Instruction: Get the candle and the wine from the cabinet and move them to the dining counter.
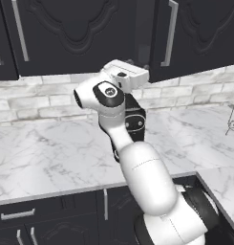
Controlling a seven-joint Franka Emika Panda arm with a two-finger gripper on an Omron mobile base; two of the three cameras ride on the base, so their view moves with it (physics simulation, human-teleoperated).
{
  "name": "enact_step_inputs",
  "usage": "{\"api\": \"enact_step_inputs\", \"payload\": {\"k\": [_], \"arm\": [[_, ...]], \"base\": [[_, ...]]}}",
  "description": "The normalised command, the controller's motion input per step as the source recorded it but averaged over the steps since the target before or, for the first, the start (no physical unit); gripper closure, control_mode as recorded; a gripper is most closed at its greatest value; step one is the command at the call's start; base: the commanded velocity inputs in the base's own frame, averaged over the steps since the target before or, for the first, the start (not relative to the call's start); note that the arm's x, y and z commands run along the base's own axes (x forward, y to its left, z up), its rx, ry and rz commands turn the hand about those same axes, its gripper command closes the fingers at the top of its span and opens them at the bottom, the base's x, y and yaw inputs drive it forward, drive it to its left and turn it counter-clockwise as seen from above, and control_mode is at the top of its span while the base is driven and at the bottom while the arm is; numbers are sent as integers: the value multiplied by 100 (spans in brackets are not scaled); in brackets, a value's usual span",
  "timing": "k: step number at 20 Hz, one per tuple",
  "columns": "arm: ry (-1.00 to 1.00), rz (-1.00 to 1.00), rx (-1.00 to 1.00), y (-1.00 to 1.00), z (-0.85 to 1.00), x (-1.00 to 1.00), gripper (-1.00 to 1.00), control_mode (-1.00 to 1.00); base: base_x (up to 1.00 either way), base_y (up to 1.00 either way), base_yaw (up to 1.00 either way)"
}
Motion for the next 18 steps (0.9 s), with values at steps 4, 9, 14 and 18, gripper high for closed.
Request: {"api": "enact_step_inputs", "payload": {"k": [4,9,14,18], "arm": [[0,-4,0,-8,0,46,-100,-100],[0,-3,1,-17,0,33,-100,-100],[-1,-4,1,-26,0,12,-100,-100],[0,-5,3,-26,0,11,-100,-100]], "base": [[0,0,0],[0,0,0],[0,0,0],[0,0,0]]}}
